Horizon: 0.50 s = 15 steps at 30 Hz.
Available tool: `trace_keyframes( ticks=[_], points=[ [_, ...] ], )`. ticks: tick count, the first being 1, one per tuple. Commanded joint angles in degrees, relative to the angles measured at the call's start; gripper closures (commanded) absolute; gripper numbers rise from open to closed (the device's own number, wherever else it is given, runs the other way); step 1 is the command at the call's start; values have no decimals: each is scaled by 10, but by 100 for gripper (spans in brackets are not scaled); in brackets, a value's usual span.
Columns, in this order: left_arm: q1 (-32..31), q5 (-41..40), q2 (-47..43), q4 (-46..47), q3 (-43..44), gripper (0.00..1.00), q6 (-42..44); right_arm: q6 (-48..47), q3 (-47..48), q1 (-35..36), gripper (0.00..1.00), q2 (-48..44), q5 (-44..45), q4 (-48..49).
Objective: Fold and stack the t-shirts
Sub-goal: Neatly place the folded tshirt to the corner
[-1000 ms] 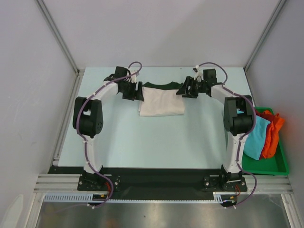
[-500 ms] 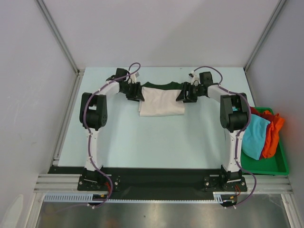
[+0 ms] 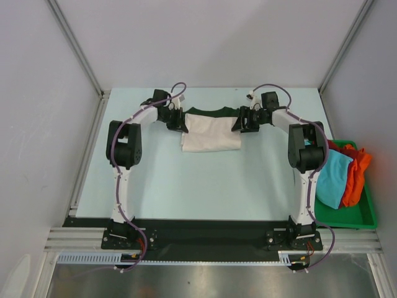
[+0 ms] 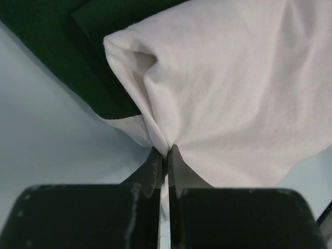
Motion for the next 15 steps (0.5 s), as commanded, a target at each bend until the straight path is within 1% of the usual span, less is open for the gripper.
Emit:
trace_keyframes(
  ticks=[1,2,3,4,7,8,12,15],
  points=[
    [1,-104,-32,-37,20,100,102,-38,13,-25,32,-75,14,-9],
    [2,-123,-37,-51,18,100,135,-40,8,-35,32,-92,13,-11],
    [4,-142,-42,-57,14,100,147,-42,6,-41,32,-100,11,-11],
    [11,-178,-51,-64,11,100,157,-44,2,-48,32,-107,8,-11],
    [27,-231,-75,-66,-10,99,200,-49,-11,-62,32,-134,8,-8],
    [30,-267,-79,-64,-14,99,207,-49,-15,-64,32,-139,7,-8],
    [45,-349,-94,-45,-42,100,266,-52,-25,-71,32,-158,-6,-7],
    [55,-431,-96,-26,-49,100,292,-54,-27,-74,32,-167,-16,-10]
  ],
)
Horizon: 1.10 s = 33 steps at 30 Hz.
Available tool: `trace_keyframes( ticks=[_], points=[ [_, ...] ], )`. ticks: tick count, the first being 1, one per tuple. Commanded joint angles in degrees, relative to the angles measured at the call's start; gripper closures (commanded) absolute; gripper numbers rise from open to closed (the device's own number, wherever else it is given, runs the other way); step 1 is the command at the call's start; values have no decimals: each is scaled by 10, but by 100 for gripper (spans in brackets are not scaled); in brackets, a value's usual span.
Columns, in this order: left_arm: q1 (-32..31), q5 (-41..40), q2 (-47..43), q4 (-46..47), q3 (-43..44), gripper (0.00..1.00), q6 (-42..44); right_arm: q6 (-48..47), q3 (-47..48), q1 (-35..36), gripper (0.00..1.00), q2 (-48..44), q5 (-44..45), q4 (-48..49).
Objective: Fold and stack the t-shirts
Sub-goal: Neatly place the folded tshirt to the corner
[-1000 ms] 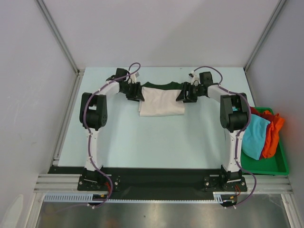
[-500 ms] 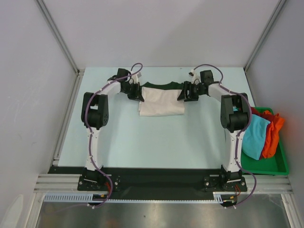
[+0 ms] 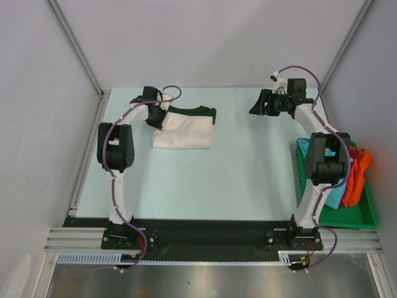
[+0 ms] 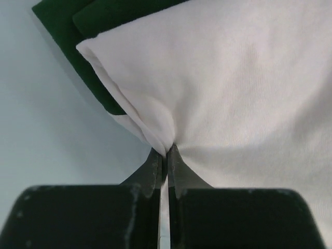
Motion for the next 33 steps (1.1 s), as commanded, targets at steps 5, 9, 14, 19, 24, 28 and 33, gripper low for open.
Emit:
trace_keyframes(
  ticks=[5,9,14,19,24,28,33],
  points=[
    [49,-218,-36,48,-19,100,100,-11,-15,-15,32,-25,-26,1],
    [76,-251,-26,62,-2,99,119,-3,-17,-18,32,-22,-22,8],
    [132,-287,-6,96,19,99,149,-1,-16,-6,31,-28,-15,14],
    [162,-302,35,125,80,100,174,-10,-11,15,31,-33,2,4],
    [177,-316,78,143,133,100,193,-20,-3,31,31,-35,19,-10],
    [184,-329,100,161,152,100,200,-25,-2,42,30,-35,28,-15],
    [199,-345,125,171,167,100,206,-25,2,57,30,-36,40,-23]
  ],
)
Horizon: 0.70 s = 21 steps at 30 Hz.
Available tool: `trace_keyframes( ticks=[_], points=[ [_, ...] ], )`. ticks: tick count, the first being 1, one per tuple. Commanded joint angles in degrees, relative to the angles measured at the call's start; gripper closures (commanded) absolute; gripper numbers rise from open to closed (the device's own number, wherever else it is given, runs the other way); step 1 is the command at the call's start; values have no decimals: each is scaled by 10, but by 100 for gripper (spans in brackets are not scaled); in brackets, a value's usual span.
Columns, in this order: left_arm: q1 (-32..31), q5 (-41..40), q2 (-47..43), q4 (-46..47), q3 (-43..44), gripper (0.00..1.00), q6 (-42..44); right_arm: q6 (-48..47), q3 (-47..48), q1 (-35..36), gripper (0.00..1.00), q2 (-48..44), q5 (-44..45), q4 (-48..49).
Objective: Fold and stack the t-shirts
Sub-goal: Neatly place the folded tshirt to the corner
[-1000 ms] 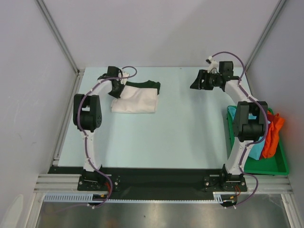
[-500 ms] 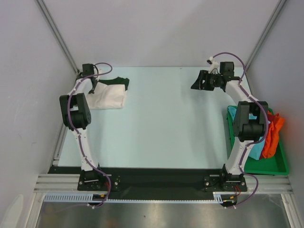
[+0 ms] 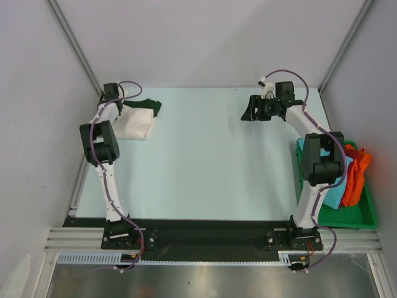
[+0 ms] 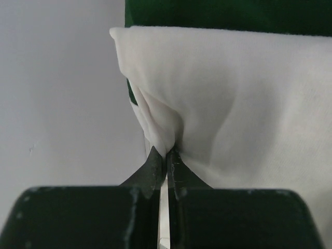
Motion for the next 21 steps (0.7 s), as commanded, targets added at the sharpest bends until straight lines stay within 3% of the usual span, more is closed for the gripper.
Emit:
trace_keyframes(
  ticks=[1,21],
  points=[
    [18,-34,12,35,35,100,19,-12,21,11,30,-33,15,-6],
    [27,-67,23,75,49,100,42,-12,48,31,28,-2,25,2]
  ],
)
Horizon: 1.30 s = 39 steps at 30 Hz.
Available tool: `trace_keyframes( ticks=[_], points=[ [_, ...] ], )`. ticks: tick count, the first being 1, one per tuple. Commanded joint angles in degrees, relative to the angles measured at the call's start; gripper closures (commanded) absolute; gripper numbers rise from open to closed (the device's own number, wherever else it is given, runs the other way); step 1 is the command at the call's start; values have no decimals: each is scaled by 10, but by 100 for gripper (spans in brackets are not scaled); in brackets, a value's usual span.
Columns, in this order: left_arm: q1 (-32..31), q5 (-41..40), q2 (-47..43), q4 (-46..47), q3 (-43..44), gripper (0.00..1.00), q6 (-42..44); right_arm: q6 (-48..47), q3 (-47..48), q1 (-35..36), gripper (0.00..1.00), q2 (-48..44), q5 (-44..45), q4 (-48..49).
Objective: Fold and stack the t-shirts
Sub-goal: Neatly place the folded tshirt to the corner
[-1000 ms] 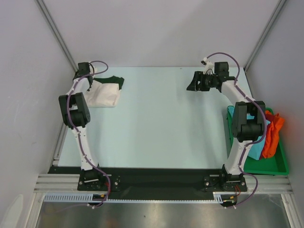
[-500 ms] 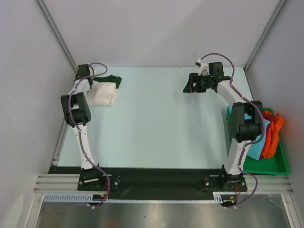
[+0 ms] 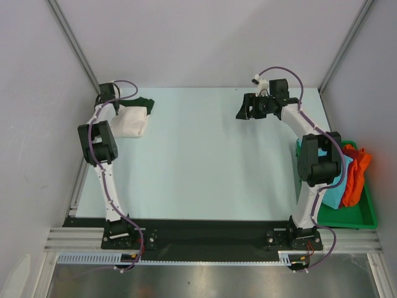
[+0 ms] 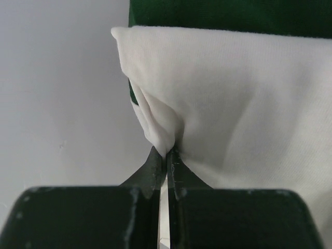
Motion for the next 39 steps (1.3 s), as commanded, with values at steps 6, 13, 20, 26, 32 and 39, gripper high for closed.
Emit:
trace_keyframes(
  ticks=[6,13,20,26,32,39],
  points=[
    [10,-42,5,55,19,100,33,-10,23,2,28,-2,5,10],
    [11,-48,7,65,20,100,38,-9,18,7,28,-5,8,18],
    [11,-54,7,71,19,100,41,-10,19,9,28,-8,12,18],
    [11,-58,8,77,21,100,41,-10,13,10,28,-11,15,21],
    [13,-63,8,79,18,100,37,-10,8,19,27,-17,18,23],
    [19,-65,6,81,18,100,37,-10,-4,23,27,-28,21,24]
  ],
)
